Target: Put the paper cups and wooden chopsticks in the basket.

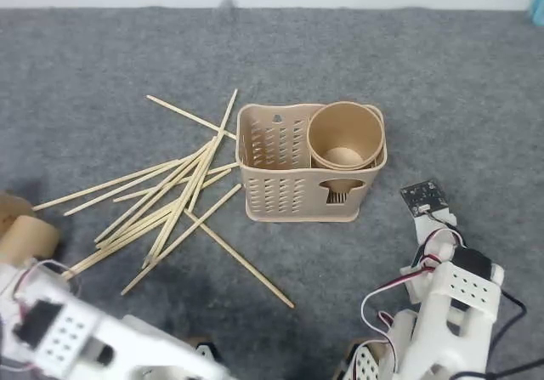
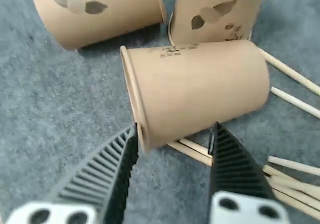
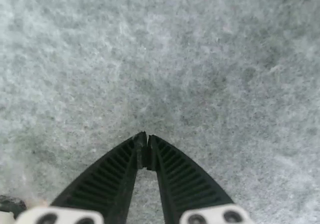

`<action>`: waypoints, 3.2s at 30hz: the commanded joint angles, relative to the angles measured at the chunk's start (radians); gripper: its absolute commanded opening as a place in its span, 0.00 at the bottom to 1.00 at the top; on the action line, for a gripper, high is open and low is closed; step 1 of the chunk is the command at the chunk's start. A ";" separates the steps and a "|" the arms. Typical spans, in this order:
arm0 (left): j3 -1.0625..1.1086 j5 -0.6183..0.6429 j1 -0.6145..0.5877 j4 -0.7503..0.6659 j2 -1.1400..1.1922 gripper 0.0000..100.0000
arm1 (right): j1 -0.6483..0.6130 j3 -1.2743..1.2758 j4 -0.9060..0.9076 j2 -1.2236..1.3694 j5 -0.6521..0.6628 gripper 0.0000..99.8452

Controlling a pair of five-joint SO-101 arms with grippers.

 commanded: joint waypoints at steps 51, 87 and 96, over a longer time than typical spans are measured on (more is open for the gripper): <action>-0.809 0.199 0.611 0.374 0.502 0.01 | 0.048 -0.008 0.007 -0.028 0.011 0.01; -2.106 0.233 1.938 0.916 0.891 0.01 | 0.047 0.000 -0.007 -0.028 0.011 0.01; -2.106 0.215 1.938 0.895 0.991 0.01 | 0.045 0.000 -0.007 -0.028 0.011 0.01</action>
